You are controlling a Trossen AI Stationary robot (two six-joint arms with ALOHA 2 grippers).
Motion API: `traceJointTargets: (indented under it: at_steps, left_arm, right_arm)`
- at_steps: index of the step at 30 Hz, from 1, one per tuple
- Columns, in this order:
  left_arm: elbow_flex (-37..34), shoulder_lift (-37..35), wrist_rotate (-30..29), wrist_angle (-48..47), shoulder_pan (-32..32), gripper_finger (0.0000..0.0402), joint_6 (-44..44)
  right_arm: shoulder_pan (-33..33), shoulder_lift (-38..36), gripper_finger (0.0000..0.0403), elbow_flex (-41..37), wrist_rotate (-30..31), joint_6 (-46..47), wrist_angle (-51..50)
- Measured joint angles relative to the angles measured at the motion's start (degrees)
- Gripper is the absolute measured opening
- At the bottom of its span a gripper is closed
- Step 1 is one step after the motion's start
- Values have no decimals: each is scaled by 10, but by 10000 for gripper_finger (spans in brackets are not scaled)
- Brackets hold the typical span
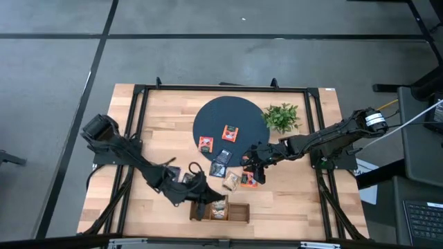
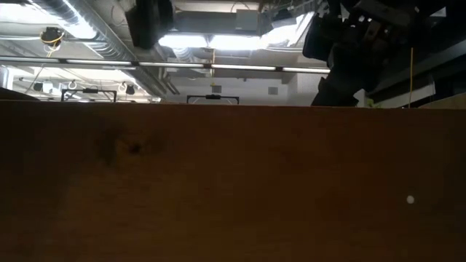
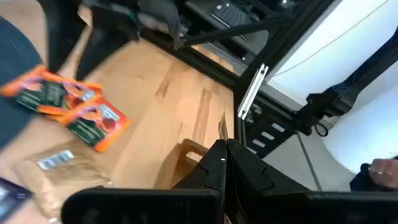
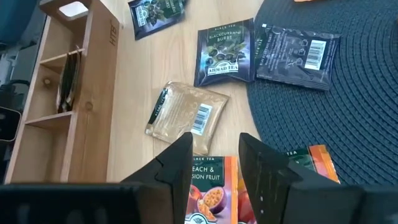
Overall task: Pick & Place Tea
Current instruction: Put the brown tea bag into the middle section of the wooden organizer
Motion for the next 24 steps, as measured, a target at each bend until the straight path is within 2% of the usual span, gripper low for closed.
traceJointTargets:
  at_steps: [10,19,24]
  left_arm:
    - [0,96,-12,65,-13,3,-13]
    - [0,124,-59,75,-35,4,4]
    - [0,126,-60,74,-34,4,6]
  right_arm:
    - [0,0,133,0,0,5,1]
    - [0,0,133,0,2,15,3]
    - [0,0,133,0,12,14,3]
